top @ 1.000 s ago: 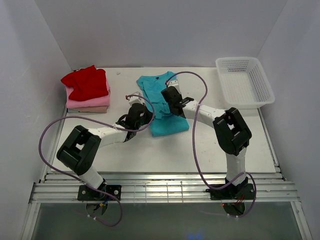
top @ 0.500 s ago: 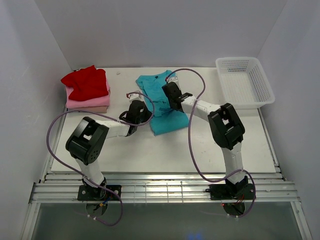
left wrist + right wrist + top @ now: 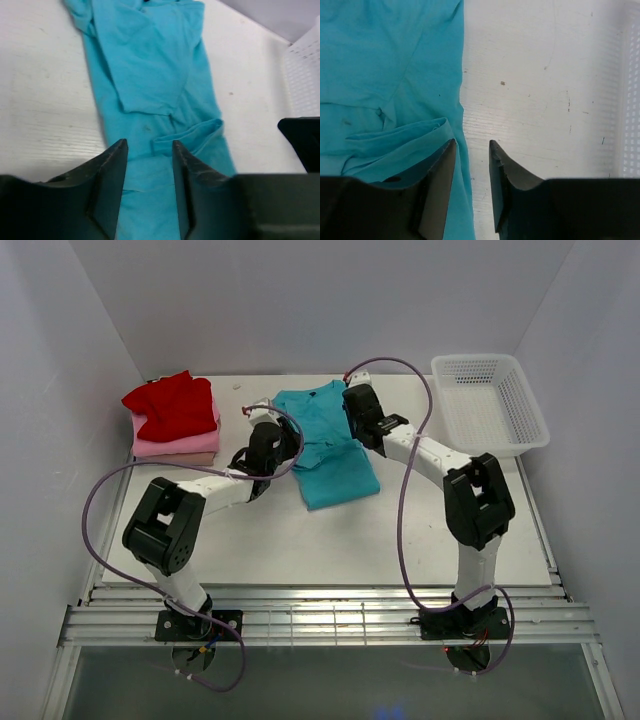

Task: Fold and stack the t-shirts
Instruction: Fold the tshirt

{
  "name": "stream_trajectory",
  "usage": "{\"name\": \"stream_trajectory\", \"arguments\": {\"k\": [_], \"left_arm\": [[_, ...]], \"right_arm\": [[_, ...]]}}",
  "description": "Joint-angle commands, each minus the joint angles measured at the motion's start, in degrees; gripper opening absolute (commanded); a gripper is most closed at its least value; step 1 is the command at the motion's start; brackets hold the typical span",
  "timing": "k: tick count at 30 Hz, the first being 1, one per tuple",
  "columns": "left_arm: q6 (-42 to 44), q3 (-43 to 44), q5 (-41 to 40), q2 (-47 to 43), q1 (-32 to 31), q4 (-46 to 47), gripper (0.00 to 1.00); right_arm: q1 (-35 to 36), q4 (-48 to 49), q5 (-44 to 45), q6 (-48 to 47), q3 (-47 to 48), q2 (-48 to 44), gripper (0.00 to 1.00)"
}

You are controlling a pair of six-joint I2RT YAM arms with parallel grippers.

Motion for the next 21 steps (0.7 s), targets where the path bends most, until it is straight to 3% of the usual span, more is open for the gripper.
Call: {"name": "stream_trajectory", "arguments": {"k": [1,2,3,4,12,21], "left_arm": [[-1.2,0.3,4.2,-3.6,-2.1,1.6,0.48],[-1.9,-0.1,5.2,-3.0,-2.7,2.3,0.16],[-2.7,-0.3,6.2,-2.5,-4.2,2.9,0.04],[-3.3,-0.5,7.3,-2.0,-5.0,4.2,0.0],[-3.7,0.8,10.7,6.1,-13.8,8.4,0.0],[-4.5,-0.6,10.8,9.9,-14.3,8.8,0.0]], "right_arm": [[0.5,2.8,-6.3,0.4,-4.0,-5.5,0.38],[0.5,2.6,-9.9,0.8,-4.7,-5.6,0.22],[0.5,2.3,-12.0,1.6,-5.6,-5.2,0.15],[0.5,2.1,-13.9,1.9,-5.8,-4.8,0.09],[0.5,1.4,-29.0,3.7,-4.7,1.2,0.08],[0.4,1.1,-34.7,4.1,-1.7,5.4,0.08]]}}
